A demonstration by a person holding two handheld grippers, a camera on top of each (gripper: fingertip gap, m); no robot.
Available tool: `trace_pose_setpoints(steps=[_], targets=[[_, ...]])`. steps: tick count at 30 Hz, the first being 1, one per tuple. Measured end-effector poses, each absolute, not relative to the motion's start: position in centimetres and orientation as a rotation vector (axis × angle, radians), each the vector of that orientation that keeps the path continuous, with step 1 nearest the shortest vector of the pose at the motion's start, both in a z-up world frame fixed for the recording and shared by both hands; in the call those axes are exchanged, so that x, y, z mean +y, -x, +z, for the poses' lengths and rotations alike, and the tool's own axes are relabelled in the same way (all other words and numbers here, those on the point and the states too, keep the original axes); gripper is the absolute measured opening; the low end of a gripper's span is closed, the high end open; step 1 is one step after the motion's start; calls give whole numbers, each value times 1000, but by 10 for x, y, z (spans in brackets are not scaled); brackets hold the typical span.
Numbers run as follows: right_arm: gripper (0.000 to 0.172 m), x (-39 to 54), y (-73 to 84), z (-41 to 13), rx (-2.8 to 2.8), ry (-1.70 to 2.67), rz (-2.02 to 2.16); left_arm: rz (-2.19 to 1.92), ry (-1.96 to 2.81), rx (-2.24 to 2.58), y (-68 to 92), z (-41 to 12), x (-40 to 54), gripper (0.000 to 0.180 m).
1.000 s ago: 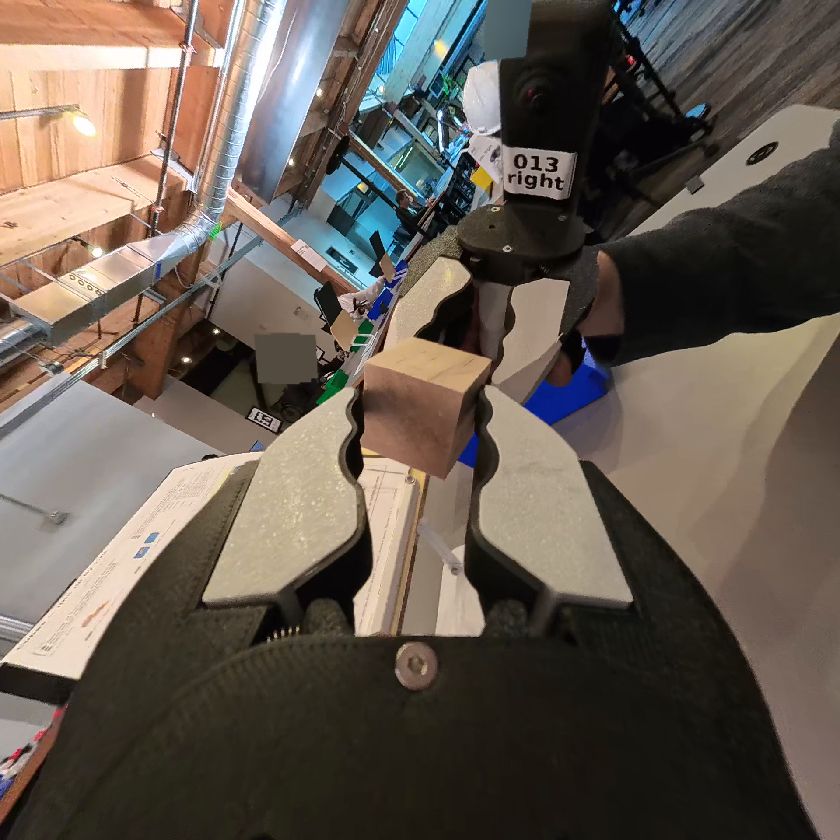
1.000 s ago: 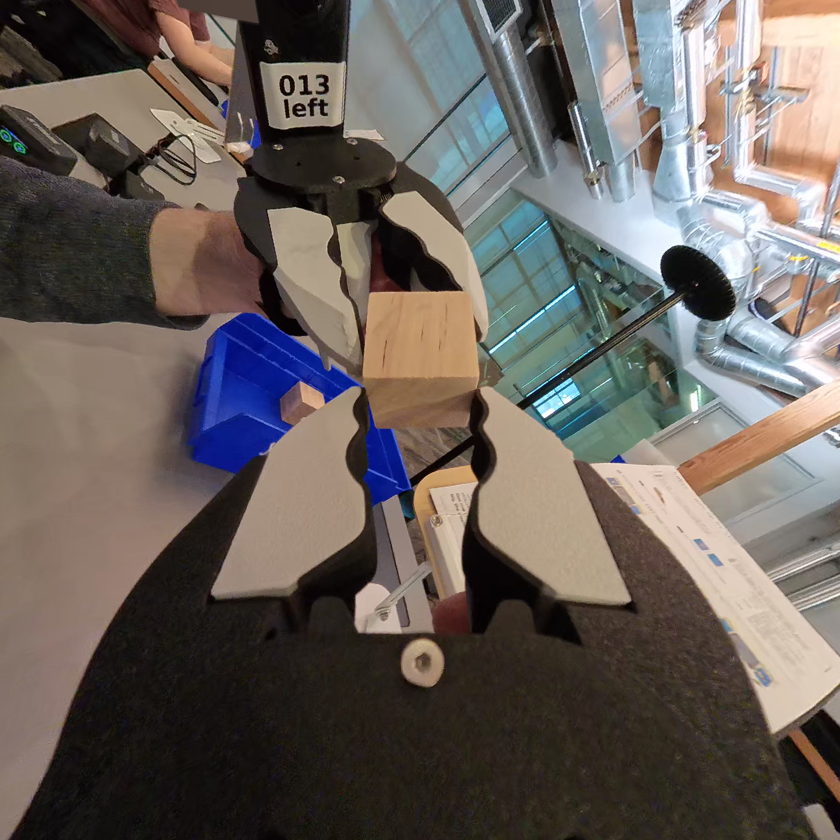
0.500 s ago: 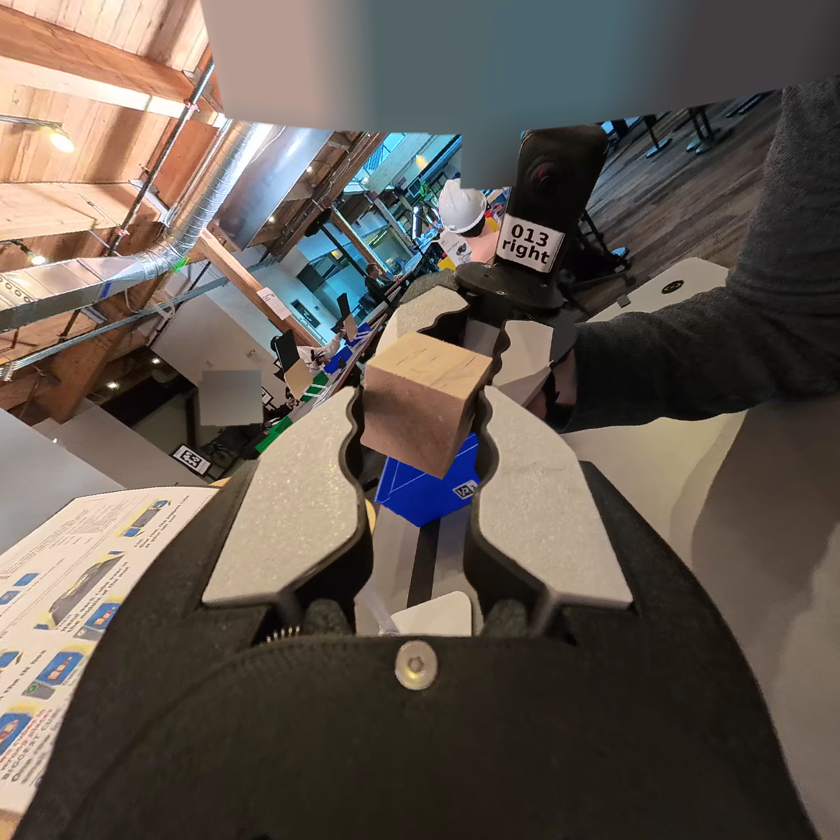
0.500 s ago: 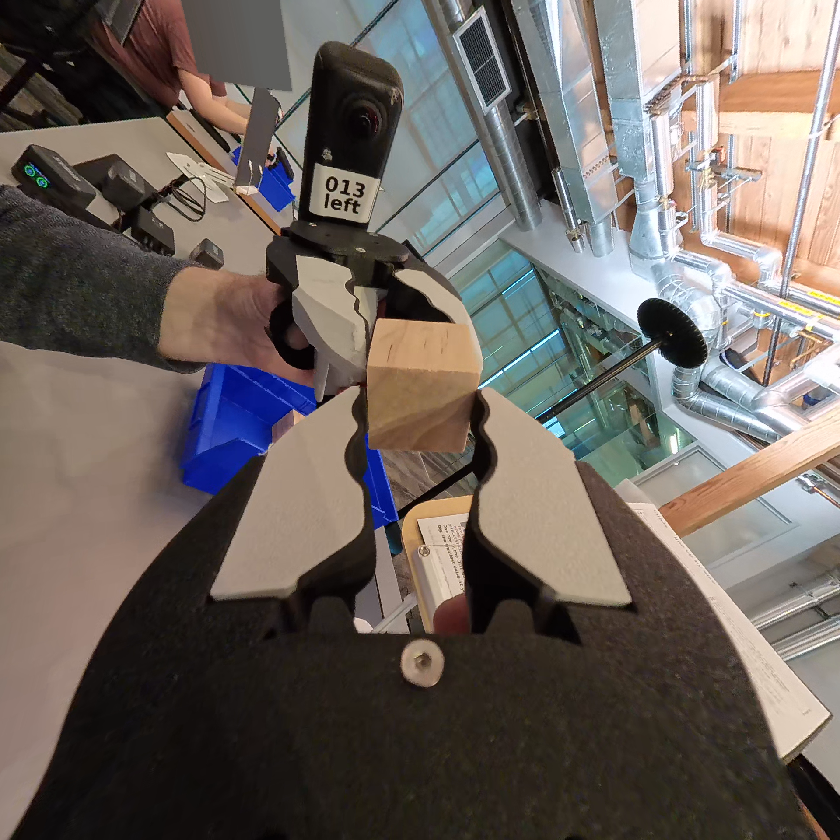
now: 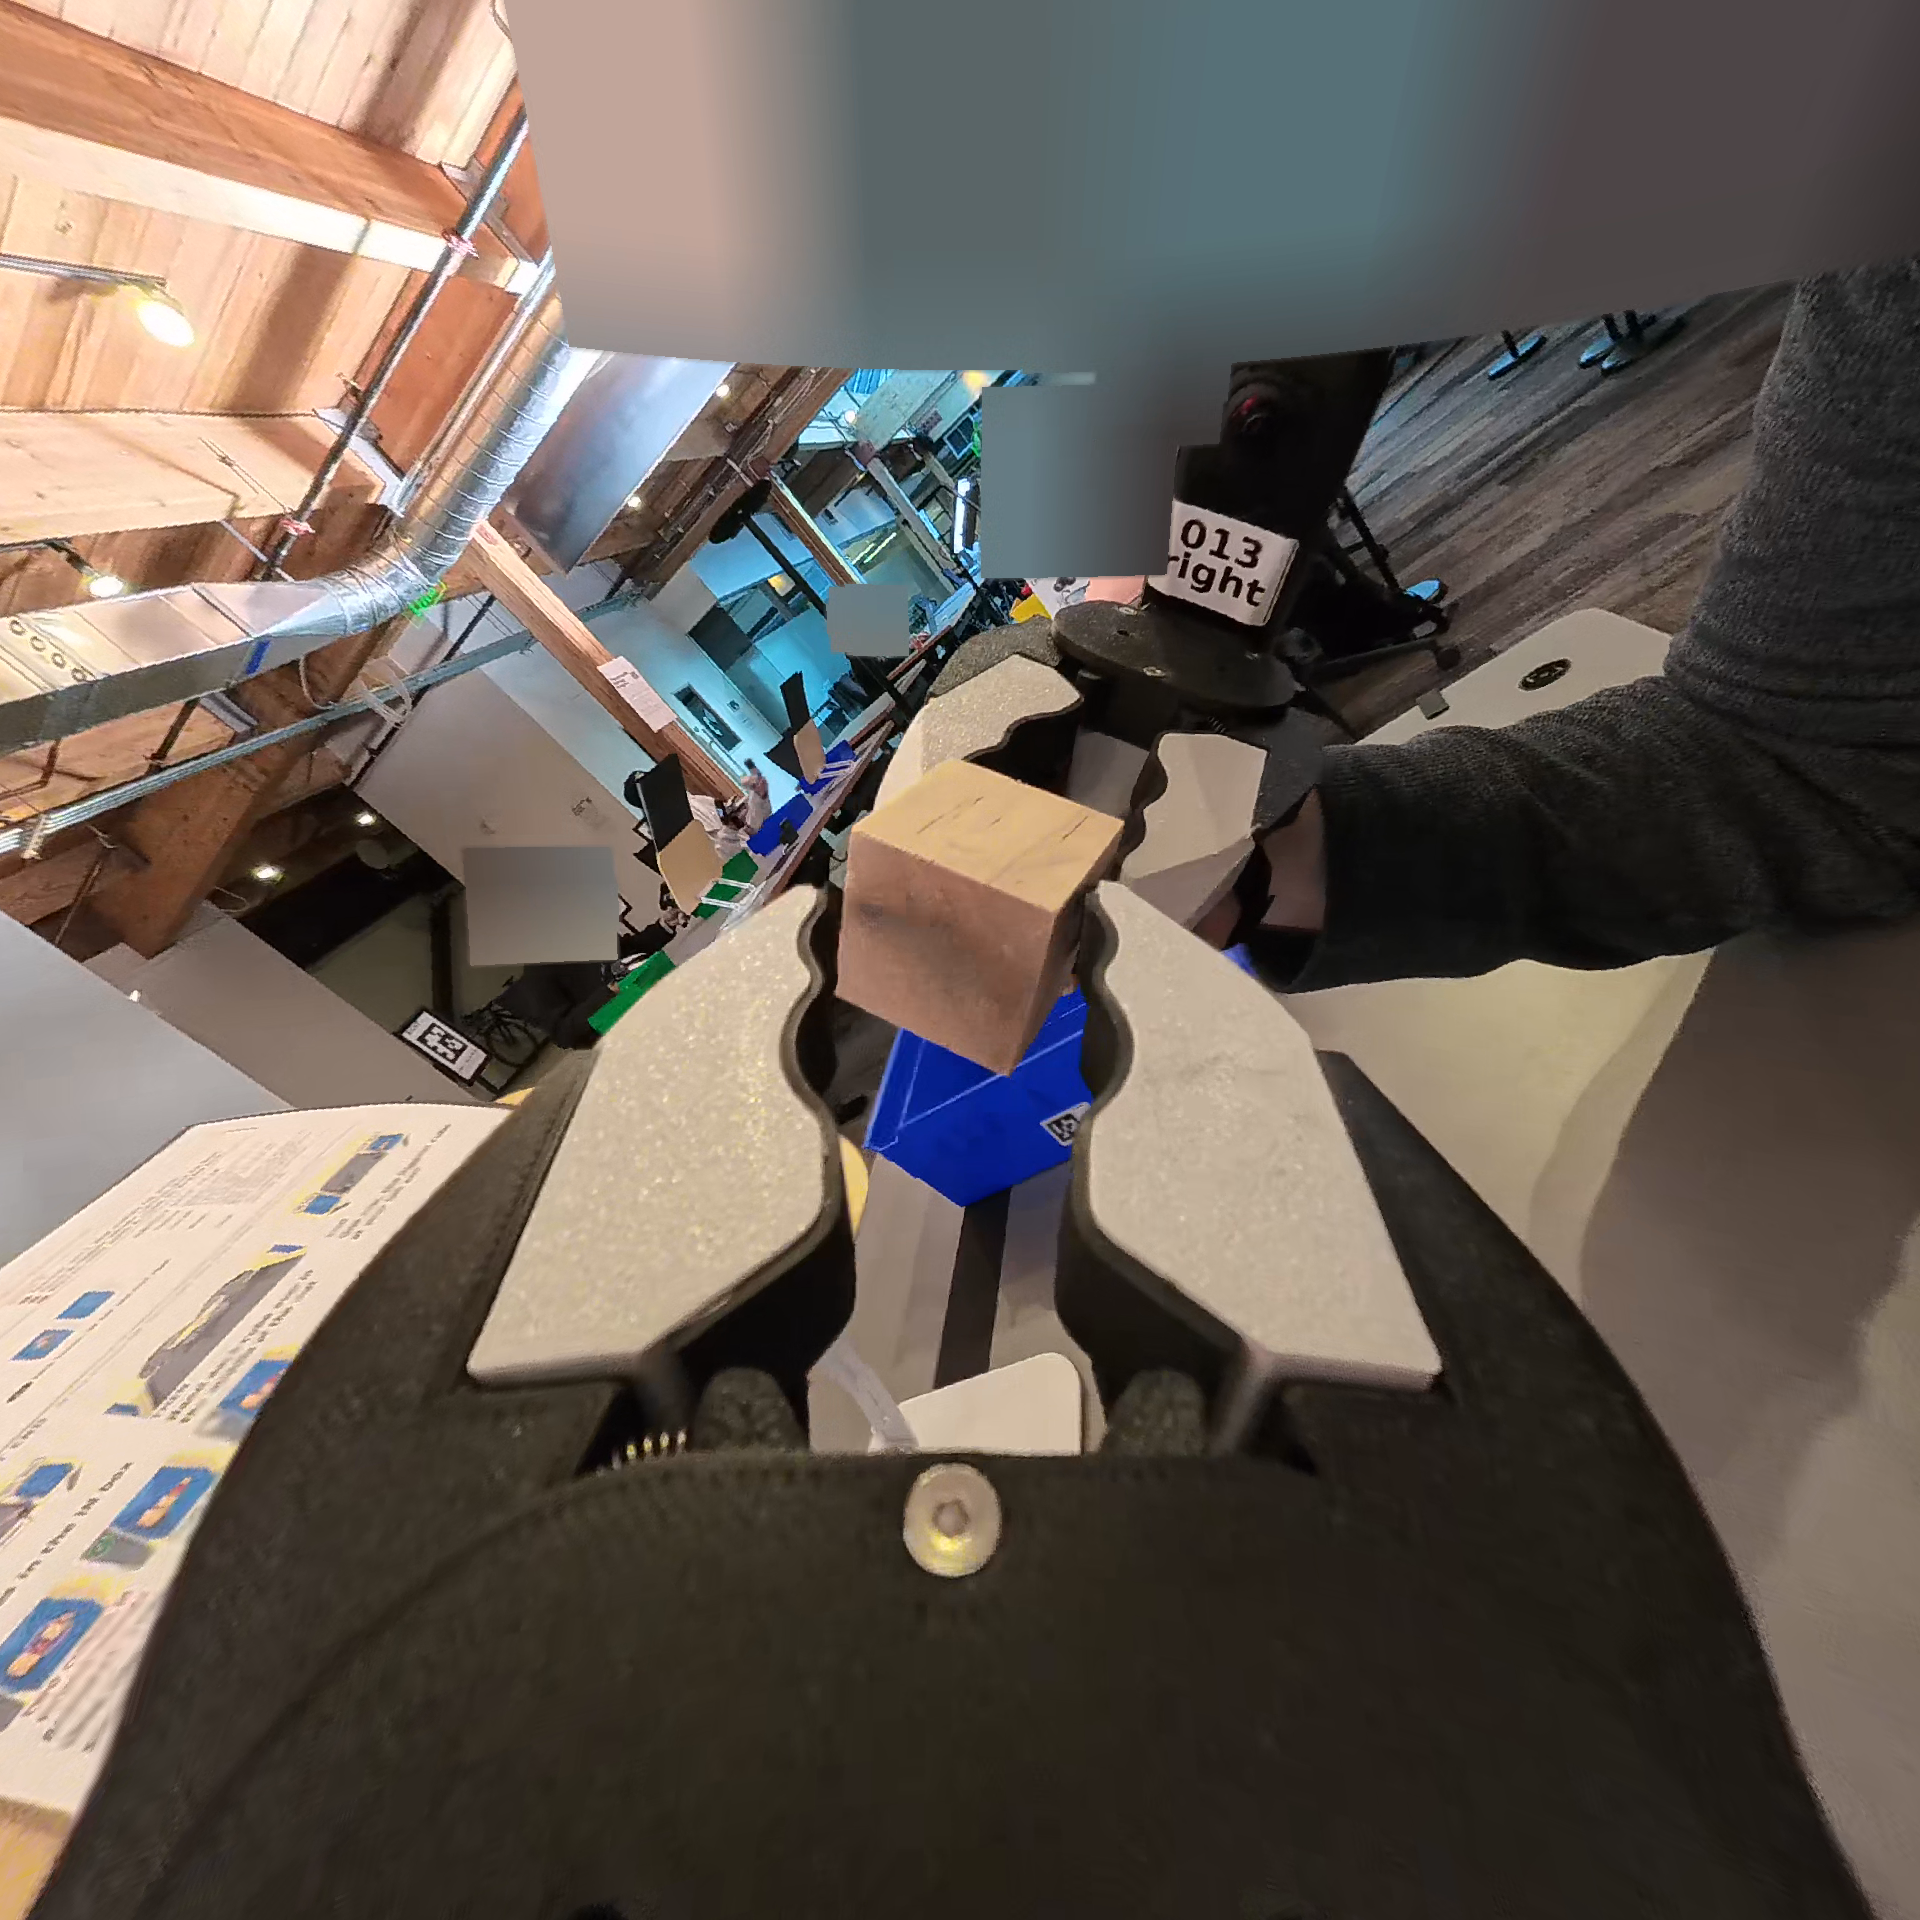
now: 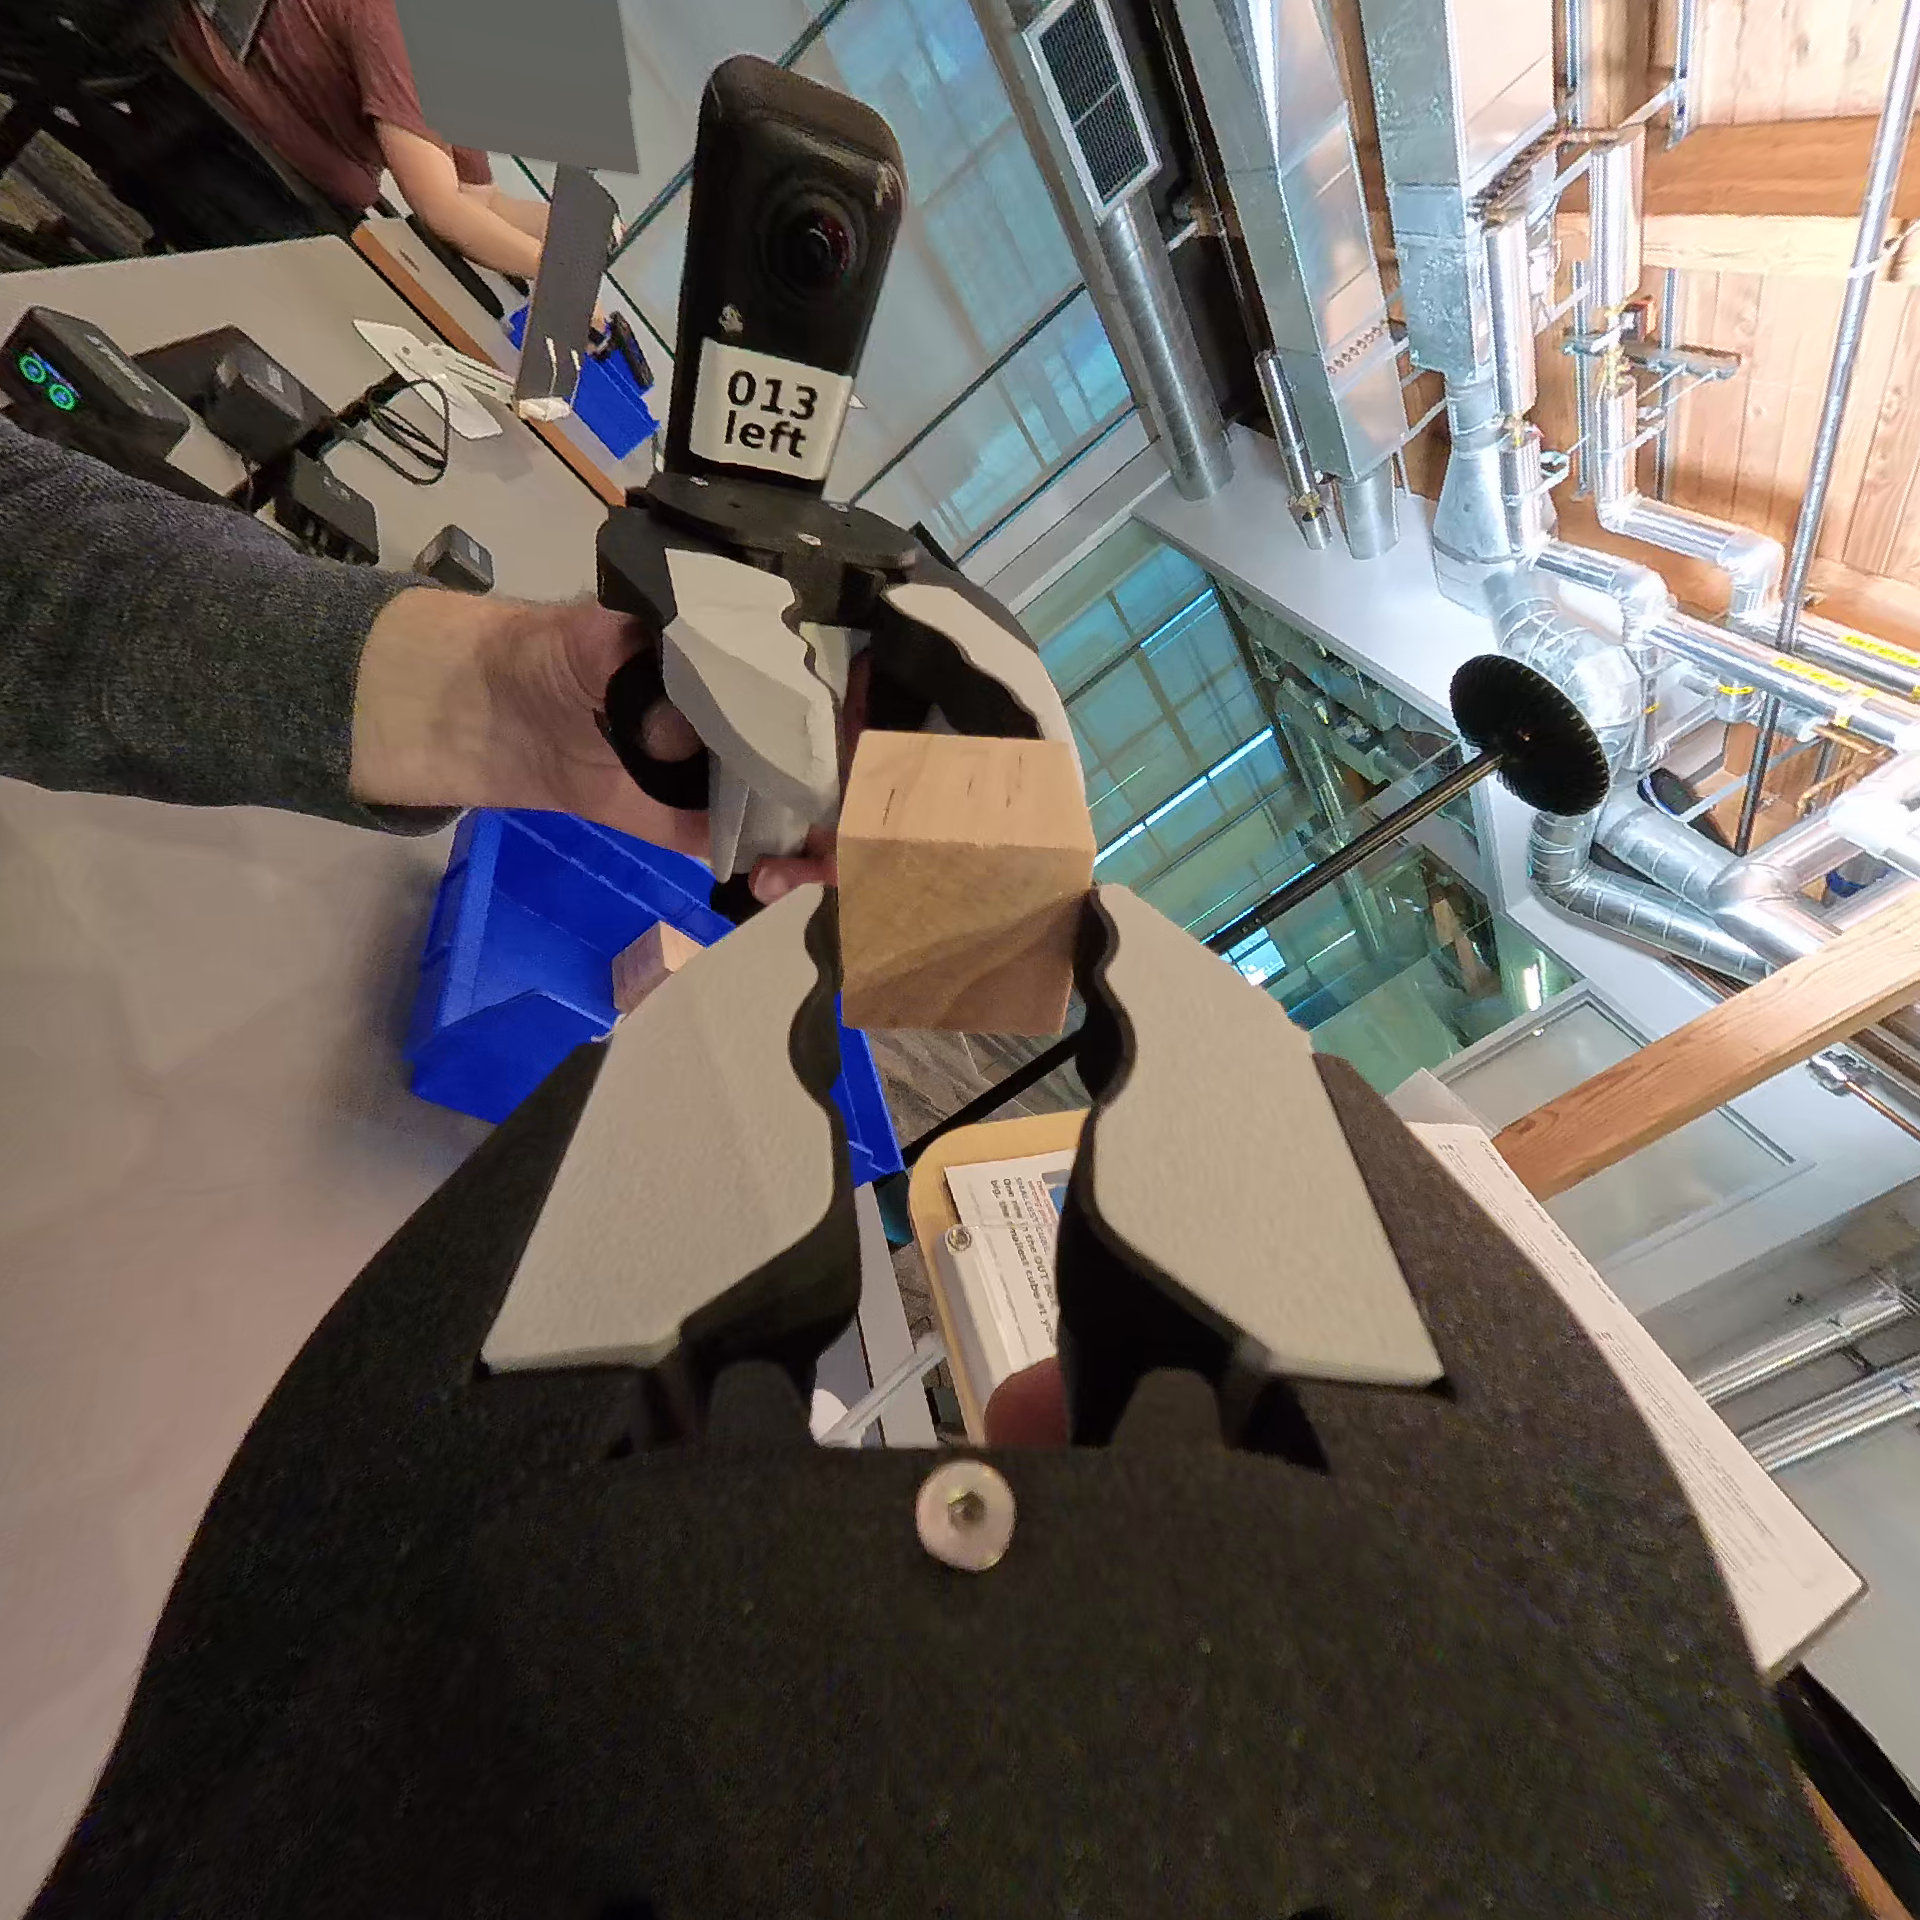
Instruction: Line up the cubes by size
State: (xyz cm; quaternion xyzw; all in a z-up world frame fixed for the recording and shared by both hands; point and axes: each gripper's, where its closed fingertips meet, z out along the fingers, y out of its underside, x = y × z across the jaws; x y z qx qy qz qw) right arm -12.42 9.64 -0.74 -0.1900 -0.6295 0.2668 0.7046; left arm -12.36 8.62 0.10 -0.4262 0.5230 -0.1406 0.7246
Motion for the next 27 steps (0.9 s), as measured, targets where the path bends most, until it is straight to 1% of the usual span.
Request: trace_pose_setpoints(steps=[3,4,5,9,12,16,20,22,27], targets=[[42,102,120,-5,-1397,446,593,-276,941,1130,131,7,87,40],[42,105,117,-4,-1397,460,592,-227,948,1125,135,9,90,35],[42,108,114,-3,-1399,469,585,-152,960,1118,140,11,94,22],[43,133,85,6,-1388,561,477,53,1000,1094,150,27,89,0],[43,164,49,3,-1398,652,357,155,997,1076,150,43,78,0],[42,216,-3,-14,-1495,823,142,303,984,1072,145,54,72,0],[43,272,-59,-37,-1643,1006,-131,301,956,1057,136,63,69,0],[43,300,-83,-58,-1725,1119,-215,276,957,1042,135,65,72,0],[43,351,-125,-130,-1961,1362,-291,260,983,1031,139,61,82,0]])
